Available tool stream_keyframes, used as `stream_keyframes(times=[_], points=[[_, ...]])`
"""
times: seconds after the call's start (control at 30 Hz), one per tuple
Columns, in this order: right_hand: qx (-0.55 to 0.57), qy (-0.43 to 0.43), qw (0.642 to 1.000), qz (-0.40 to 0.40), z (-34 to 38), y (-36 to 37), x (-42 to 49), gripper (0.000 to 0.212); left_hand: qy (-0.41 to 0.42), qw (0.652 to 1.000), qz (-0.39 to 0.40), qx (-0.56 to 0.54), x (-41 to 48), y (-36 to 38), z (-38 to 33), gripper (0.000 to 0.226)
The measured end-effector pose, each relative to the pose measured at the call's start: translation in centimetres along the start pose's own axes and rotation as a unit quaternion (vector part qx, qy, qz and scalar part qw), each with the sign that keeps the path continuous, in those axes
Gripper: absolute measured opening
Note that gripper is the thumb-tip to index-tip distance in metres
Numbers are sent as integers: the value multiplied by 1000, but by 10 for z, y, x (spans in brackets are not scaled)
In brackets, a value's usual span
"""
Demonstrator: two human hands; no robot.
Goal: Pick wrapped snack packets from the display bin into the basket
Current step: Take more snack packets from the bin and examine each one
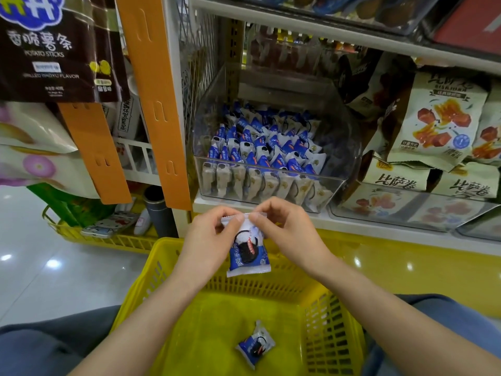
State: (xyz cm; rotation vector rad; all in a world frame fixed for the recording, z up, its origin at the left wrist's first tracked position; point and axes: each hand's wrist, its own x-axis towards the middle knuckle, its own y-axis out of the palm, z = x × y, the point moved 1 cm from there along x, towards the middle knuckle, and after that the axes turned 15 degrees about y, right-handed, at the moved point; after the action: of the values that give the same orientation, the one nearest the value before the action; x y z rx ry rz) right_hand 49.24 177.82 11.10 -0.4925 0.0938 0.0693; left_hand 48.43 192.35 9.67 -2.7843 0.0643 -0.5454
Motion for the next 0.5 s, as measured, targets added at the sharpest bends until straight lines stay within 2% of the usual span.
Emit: stream_keyframes(times=[0.1, 0.17, 0.27, 0.33, 0.4, 0.5], points=[[5, 2, 1000, 5, -1, 0, 0, 7, -52, 997, 5, -55, 1, 0, 4, 20], [-50, -45, 998, -7, 0, 0, -2, 5, -71, 995, 4, -76, 1, 1, 7, 19], [-181, -138, 973, -38, 0, -1, -5, 5, -96, 990, 8, -99, 1, 4, 10, 20], [-200, -155, 966, -54, -2, -2, -5, 6, -100, 989, 5, -107, 2, 5, 11, 19], [-148, -131, 978, -69, -2, -2, -5, 2, -69, 995, -11, -71, 2, 6, 9, 15], [-66, -69, 990, -105, -2, -2, -2, 10, 34, 994, -21, 103, -3, 4, 7, 22]])
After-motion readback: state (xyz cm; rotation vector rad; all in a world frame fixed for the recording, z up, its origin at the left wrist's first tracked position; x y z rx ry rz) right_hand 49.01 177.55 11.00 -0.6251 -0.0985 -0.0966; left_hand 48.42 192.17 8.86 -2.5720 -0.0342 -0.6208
